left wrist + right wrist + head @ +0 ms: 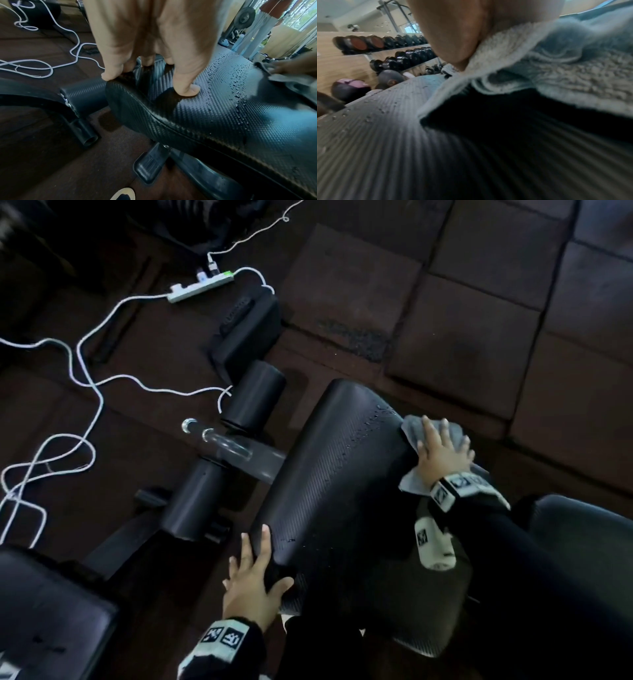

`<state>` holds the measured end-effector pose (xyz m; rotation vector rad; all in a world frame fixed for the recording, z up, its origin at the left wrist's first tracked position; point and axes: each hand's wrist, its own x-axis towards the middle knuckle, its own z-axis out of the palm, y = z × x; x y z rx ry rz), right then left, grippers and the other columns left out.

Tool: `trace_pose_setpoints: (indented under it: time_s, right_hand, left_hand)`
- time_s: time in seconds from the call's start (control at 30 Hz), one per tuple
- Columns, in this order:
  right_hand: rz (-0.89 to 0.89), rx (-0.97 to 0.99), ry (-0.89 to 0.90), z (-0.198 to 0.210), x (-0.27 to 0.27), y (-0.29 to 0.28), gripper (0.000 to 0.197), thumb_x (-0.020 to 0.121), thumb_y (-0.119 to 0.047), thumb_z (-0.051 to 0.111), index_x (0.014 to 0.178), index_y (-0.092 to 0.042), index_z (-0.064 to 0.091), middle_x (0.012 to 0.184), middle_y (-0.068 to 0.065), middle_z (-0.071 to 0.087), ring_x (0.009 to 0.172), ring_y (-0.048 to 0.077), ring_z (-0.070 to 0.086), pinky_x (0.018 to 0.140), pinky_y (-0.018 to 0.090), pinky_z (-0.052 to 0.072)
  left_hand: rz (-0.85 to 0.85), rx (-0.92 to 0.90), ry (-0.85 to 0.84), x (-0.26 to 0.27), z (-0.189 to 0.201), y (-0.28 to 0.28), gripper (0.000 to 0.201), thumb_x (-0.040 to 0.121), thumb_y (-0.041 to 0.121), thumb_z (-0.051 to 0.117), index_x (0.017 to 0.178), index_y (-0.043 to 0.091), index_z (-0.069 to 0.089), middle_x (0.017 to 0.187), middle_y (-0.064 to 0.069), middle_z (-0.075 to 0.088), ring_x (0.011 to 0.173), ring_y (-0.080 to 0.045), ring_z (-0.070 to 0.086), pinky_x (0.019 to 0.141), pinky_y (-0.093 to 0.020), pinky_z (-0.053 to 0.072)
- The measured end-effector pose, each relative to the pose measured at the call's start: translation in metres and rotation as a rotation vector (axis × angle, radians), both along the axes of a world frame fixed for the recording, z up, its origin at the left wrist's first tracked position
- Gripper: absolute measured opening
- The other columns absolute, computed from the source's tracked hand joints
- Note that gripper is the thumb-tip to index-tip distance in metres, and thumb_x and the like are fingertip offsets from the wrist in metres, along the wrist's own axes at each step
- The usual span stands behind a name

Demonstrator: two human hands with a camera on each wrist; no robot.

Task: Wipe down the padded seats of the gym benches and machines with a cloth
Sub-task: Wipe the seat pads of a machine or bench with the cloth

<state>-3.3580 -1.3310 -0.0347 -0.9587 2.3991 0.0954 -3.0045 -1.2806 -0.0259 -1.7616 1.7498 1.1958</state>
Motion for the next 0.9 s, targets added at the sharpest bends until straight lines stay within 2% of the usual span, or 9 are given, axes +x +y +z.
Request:
trace_pose_setpoints:
  time_s: [0.13,0.27,0.4,0.47,0.53,0.63,0.7,0.8,0.9]
  right_hand:
    - [0.219,-0.059,-0.032,0.003,0.043,-0.068,0.052,0.101,-0.034,0.029,0.148,-0.041,0.008,0.159,-0.007,0.0,0.142,0.041,0.005,0.113,0.052,0.006]
    - [0.539,-0.056,0.016,0.002,0.096,-0.063,0.056,0.1,-0.027,0.03,0.149,-0.039,0.005,0.158,-0.006,-0.006,0.142,0.041,-0.008,0.113,0.052,-0.001]
    - [0.805,-0.151,-0.011,-0.003,0.1,0.004,0.067,0.084,-0.023,0.047,0.144,-0.04,0.024,0.153,-0.005,0.027,0.138,0.04,0.022,0.107,0.055,0.026]
    - [0.779,-0.075,-0.019,0.0,0.08,0.038,0.07,0.081,-0.027,0.042,0.144,-0.046,0.019,0.151,-0.007,0.032,0.137,0.035,0.026,0.104,0.053,0.032]
    - [0.664,-0.035,-0.052,0.006,0.056,0.055,0.07,0.083,-0.031,0.035,0.144,-0.05,0.006,0.153,-0.008,0.027,0.139,0.035,0.023,0.103,0.054,0.032]
    - [0.47,-0.005,-0.096,0.007,0.029,0.045,0.056,0.087,-0.046,0.012,0.136,-0.061,-0.008,0.156,-0.01,0.007,0.143,0.036,0.007,0.111,0.054,0.016]
    - [0.381,-0.075,-0.06,0.002,0.024,0.025,0.05,0.093,-0.046,0.016,0.135,-0.062,-0.006,0.158,-0.01,0.003,0.144,0.036,0.001,0.114,0.054,0.011]
    - [0.245,-0.091,-0.041,-0.001,0.029,-0.014,0.052,0.1,-0.035,0.029,0.144,-0.051,0.005,0.158,-0.01,0.001,0.143,0.038,0.0,0.113,0.055,0.008]
    - [0.249,-0.077,-0.024,0.001,0.046,-0.043,0.052,0.101,-0.036,0.029,0.145,-0.048,0.005,0.158,-0.01,-0.002,0.143,0.04,-0.001,0.113,0.055,0.006]
  left_hand:
    - [-0.003,0.015,0.0,0.001,0.0,-0.001,0.094,0.09,0.048,0.056,0.129,0.056,-0.029,0.156,0.008,-0.026,0.147,-0.034,-0.006,0.114,-0.056,0.013]
    - [-0.002,0.032,0.009,0.001,0.0,-0.001,0.093,0.091,0.049,0.054,0.129,0.056,-0.03,0.153,0.01,-0.03,0.147,-0.035,-0.007,0.115,-0.055,0.012]
    - [-0.011,0.046,0.018,0.001,0.002,-0.002,0.093,0.091,0.048,0.054,0.128,0.055,-0.031,0.141,0.013,-0.036,0.146,-0.036,-0.007,0.115,-0.055,0.012]
    - [-0.004,0.059,0.026,0.001,0.004,-0.002,0.093,0.092,0.047,0.054,0.13,0.054,-0.03,0.141,0.014,-0.036,0.146,-0.035,-0.008,0.115,-0.054,0.01]
    - [0.002,0.067,0.028,0.0,0.004,-0.003,0.094,0.091,0.047,0.055,0.13,0.053,-0.03,0.141,0.014,-0.036,0.146,-0.034,-0.01,0.116,-0.054,0.009]
    - [-0.004,0.068,0.029,0.0,0.004,-0.004,0.094,0.092,0.048,0.055,0.128,0.054,-0.032,0.141,0.013,-0.037,0.146,-0.034,-0.01,0.116,-0.054,0.008]
    - [-0.01,0.067,0.029,0.0,0.004,-0.003,0.094,0.092,0.048,0.054,0.129,0.053,-0.032,0.141,0.013,-0.038,0.146,-0.035,-0.01,0.116,-0.054,0.008]
    - [-0.01,0.069,0.029,0.0,0.004,-0.003,0.093,0.092,0.047,0.054,0.128,0.054,-0.031,0.14,0.012,-0.038,0.146,-0.035,-0.011,0.116,-0.053,0.008]
    - [-0.008,0.066,0.03,0.0,0.004,-0.002,0.092,0.092,0.046,0.054,0.129,0.054,-0.03,0.141,0.013,-0.038,0.146,-0.035,-0.011,0.116,-0.053,0.007]
